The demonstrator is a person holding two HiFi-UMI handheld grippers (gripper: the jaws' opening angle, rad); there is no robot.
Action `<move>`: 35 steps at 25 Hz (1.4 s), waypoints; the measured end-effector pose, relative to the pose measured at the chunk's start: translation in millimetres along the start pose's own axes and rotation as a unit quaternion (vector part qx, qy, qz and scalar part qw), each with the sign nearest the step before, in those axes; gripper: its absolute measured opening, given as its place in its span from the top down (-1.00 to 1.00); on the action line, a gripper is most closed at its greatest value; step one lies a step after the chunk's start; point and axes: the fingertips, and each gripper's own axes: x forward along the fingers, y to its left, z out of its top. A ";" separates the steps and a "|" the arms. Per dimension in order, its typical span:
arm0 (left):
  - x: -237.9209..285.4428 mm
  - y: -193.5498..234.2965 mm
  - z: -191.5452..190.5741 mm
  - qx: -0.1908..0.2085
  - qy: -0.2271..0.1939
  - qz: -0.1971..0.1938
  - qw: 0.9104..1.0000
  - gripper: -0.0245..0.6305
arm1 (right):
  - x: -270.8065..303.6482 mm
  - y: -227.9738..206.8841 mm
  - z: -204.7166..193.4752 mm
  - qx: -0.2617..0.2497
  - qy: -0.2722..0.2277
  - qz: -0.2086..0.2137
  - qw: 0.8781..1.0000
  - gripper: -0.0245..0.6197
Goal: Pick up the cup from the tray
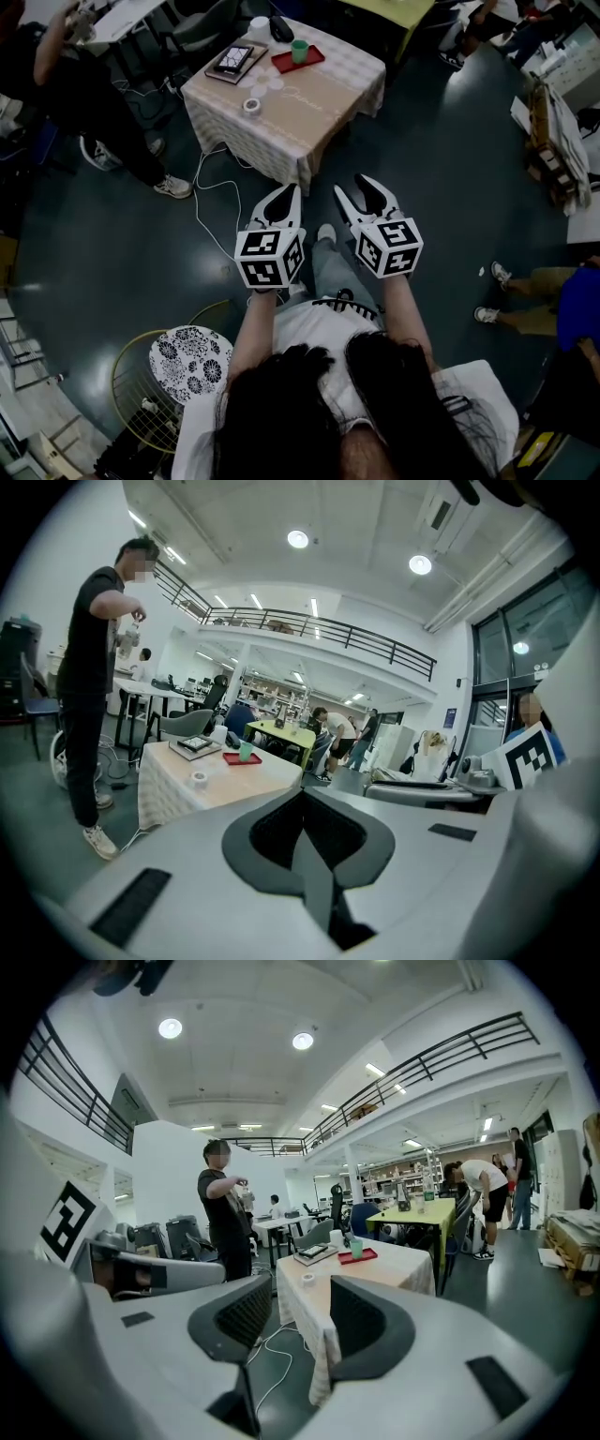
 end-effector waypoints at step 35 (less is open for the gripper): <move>197.2 34.0 63.5 -0.001 0.025 0.064 0.998 0.91 | 161.2 -146.4 48.9 0.004 0.046 0.050 0.998 0.36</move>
